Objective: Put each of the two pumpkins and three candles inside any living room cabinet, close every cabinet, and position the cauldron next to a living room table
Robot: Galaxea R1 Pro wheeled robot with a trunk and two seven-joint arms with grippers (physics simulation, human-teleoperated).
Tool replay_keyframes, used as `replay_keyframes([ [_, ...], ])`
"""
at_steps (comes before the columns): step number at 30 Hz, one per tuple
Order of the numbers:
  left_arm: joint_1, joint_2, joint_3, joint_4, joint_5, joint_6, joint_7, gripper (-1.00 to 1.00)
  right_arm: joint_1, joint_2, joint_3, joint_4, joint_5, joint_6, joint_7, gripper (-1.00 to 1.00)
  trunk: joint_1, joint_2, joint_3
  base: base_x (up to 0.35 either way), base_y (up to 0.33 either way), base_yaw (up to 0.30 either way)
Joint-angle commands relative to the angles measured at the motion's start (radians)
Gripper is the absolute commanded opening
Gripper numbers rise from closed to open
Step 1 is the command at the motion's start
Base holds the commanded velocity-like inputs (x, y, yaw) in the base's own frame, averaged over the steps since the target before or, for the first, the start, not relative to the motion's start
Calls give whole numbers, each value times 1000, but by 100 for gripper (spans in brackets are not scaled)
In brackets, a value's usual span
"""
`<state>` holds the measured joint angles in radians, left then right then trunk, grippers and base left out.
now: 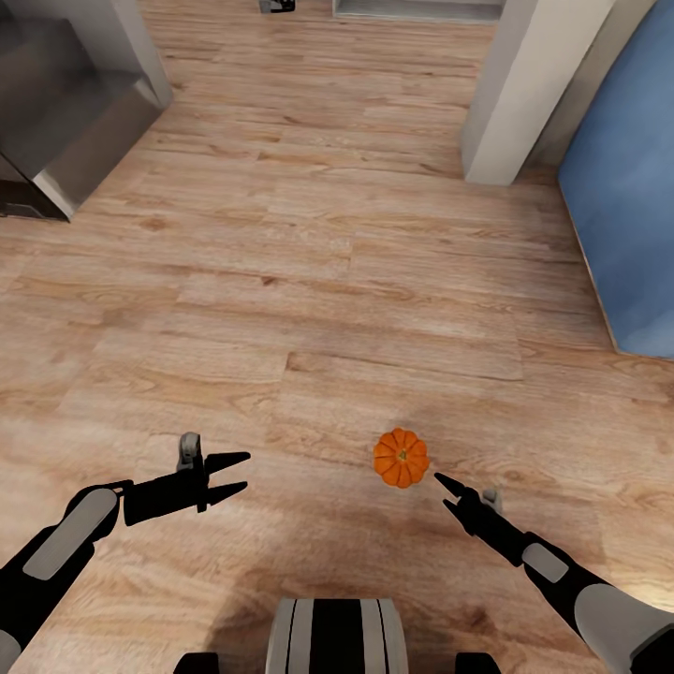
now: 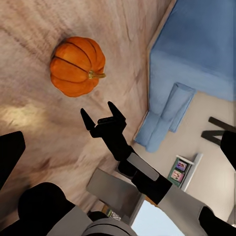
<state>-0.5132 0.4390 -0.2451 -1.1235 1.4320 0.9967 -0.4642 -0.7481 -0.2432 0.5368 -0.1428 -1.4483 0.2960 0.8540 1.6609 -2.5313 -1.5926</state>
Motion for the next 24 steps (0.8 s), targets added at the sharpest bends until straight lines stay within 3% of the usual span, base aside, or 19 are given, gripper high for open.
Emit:
replay_keyframes([
  [1,-1,1,-2,1,-4,0,-8,100,0,0,5,0,-11,9,1,100,0,0,-1,0,0,0],
  [24,1,2,-2,1,-4,2,-17,100,0,1,8,2,-6,11,-5,100,0,0,-1,48,48,0],
])
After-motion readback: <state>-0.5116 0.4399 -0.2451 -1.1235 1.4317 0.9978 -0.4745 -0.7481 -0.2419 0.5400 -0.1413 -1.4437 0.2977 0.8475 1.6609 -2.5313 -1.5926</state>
